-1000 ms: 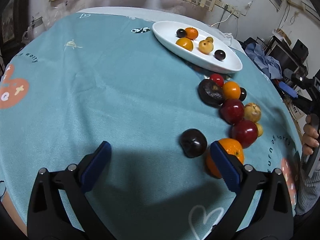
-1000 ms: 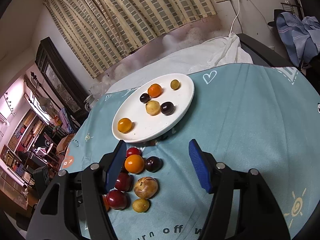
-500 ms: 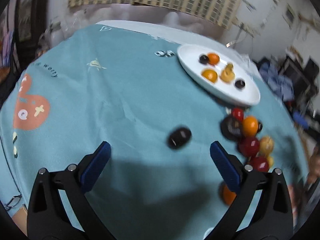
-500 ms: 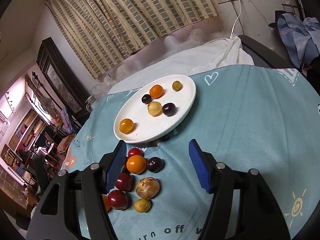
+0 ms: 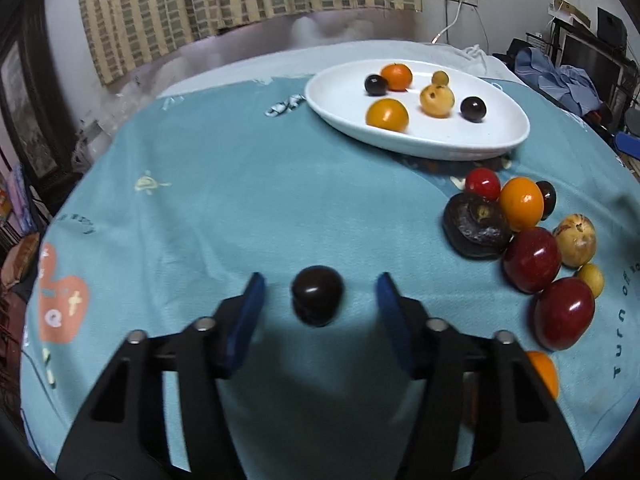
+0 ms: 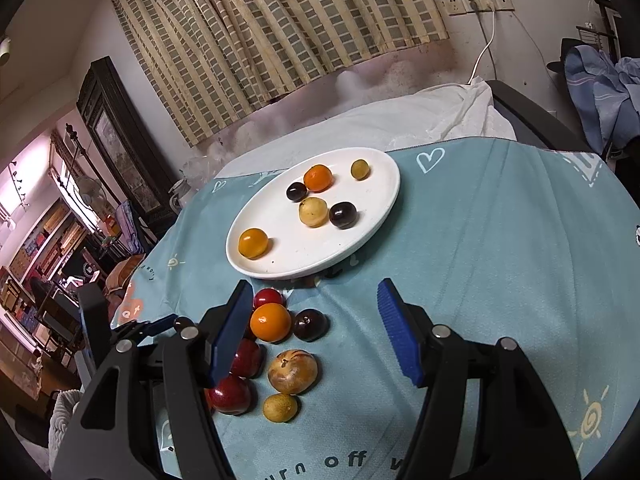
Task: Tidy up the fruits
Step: 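Grasp another dark purple plum with the left gripper, then carry the dark plum to the plate with the left gripper while the right gripper brings a yellow fruit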
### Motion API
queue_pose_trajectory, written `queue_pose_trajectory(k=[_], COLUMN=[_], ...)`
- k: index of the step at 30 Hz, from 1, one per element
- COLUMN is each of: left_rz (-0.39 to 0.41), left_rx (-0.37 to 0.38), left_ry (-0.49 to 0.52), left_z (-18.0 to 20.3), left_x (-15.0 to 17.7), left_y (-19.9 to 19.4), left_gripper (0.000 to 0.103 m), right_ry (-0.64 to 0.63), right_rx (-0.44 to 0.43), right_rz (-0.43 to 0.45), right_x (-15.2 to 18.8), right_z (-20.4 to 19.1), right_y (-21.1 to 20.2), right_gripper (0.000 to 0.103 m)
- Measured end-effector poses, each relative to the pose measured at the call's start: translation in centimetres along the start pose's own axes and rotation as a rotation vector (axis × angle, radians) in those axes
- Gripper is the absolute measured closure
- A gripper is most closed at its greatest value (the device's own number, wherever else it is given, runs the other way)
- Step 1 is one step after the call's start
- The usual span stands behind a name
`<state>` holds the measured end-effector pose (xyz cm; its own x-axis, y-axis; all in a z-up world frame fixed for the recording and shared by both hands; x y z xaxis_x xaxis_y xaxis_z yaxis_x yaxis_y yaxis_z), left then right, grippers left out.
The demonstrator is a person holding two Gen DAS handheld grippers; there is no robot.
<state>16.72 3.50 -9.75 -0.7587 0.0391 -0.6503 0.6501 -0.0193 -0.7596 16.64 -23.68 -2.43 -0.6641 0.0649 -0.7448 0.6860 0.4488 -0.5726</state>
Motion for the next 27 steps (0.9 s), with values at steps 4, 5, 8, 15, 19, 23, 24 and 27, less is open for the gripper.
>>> queue_pose_trajectory(k=[4, 5, 8, 15, 19, 23, 24, 27], left_rz=[-0.015, -0.013, 0.006, 0.006, -0.008, -0.015, -0.016, -0.028], left_rx=[0.044, 0.042, 0.069, 0.151, 0.156, 0.165, 0.163, 0.161], left_ry=[-0.026, -0.032, -0.087, -0.158, -0.157, -0.164, -0.161, -0.165], left_z=[0.3, 0.3, -0.5, -0.9, -0.8, -1.0, -1.0, -1.0], left_x=[-0.1, 0.0, -0.1, 0.1, 0.3, 0.5, 0.5, 0.6], left_y=[0.4, 0.5, 0.2, -0.1, 0.1, 0.1, 0.2, 0.4], left_gripper=[0.062, 0.067, 0.077, 0.077, 0.077, 0.076, 0.076, 0.076], right_ry=[-0.015, -0.025, -0.055, -0.132, -0.194, -0.302, -0.326, -0.405], right_rx=[-0.004, -0.006, -0.009, -0.055, -0.065, -0.038, -0.034, -0.006], right_rz=[-0.009, -0.013, -0.033, -0.141, -0.196, -0.228, -0.234, -0.259], right_x=[0.1, 0.2, 0.7, 2.6, 4.5, 6.5, 6.9, 8.0], right_z=[-0.3, -0.5, -1.1, -2.8, -3.8, -5.4, -5.8, -6.8], right_y=[0.2, 0.3, 0.9, 2.4, 2.5, 2.6, 2.7, 3.4], right_gripper=[0.038, 0.038, 0.038, 0.043, 0.057, 0.065, 0.066, 0.069])
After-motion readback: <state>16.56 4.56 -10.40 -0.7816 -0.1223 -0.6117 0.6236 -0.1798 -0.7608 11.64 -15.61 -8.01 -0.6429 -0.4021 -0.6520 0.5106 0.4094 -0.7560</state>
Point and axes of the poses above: each gripper's, at about its wrist camera, not at the fingertips, and y roughly the way its jaws point, z to its right, x to its underside, the point moved 7 cm from there along y, roughly the way its jaws point, and after that the axes turned 8 degrees about -y, right-handed, at the moved point
